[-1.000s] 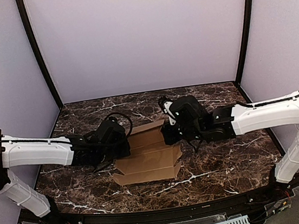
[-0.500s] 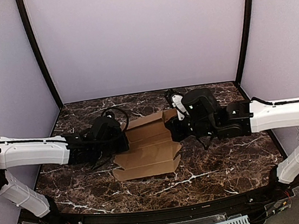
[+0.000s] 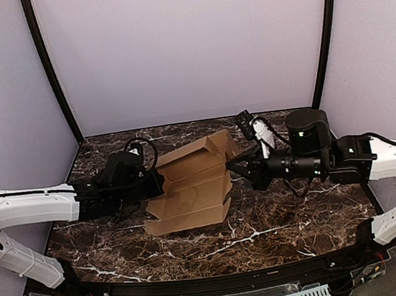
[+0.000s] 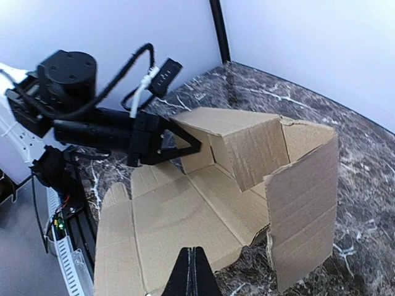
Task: Fold the paper box
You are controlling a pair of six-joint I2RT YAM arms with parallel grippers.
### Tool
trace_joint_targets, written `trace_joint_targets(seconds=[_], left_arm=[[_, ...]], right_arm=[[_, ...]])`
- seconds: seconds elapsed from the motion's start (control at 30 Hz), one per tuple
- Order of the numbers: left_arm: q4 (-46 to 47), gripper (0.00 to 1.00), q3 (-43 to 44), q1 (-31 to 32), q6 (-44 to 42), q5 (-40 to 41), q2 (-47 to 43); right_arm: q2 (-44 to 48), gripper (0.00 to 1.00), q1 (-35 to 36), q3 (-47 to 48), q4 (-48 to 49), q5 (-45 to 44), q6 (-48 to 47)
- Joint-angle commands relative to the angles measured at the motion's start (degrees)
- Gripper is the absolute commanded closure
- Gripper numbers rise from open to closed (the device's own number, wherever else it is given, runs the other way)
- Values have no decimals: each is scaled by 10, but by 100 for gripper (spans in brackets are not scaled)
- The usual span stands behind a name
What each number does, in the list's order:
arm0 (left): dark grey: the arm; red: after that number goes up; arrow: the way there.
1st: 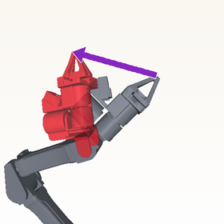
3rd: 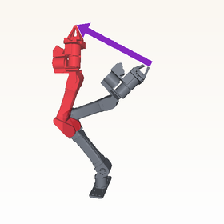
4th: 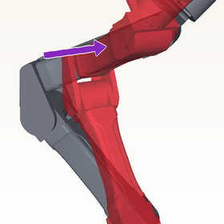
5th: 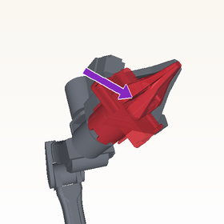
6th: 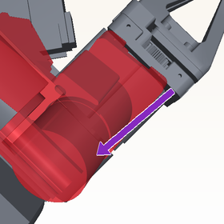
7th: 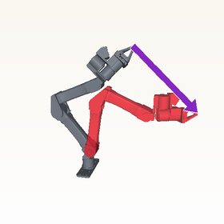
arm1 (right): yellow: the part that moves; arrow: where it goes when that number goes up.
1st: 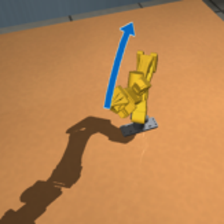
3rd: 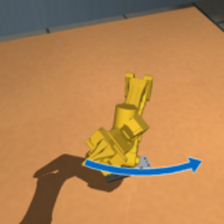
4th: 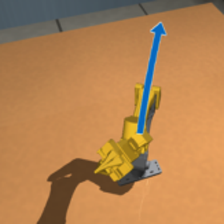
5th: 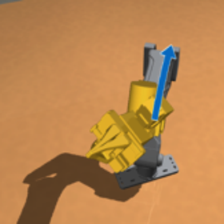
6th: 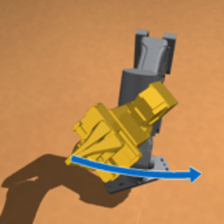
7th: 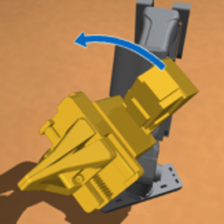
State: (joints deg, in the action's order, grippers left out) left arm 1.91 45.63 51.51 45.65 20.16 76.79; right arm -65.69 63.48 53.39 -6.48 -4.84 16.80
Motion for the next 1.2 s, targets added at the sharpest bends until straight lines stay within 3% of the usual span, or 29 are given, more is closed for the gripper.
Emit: trace_joint_targets(seconds=[0.0, 0.23, 0.37, 0.63, 1.17], left_arm=[[58, 100, -33, -16, 6, -57, -32], [140, 100, -74, -30, 32, -150, -59], [190, 100, -88, -31, 37, -206, -69], [218, 100, -89, -31, 42, -281, -77], [224, 100, -90, -31, 43, -317, -79]], right_arm=[[61, 100, 6, -49, 62, 68, -41], [155, 100, 7, -138, 160, 135, -68], [175, 100, 6, -175, 196, 116, -77], [148, 100, 12, -172, 270, 125, -103], [79, 100, 26, -106, 319, 114, -127]])
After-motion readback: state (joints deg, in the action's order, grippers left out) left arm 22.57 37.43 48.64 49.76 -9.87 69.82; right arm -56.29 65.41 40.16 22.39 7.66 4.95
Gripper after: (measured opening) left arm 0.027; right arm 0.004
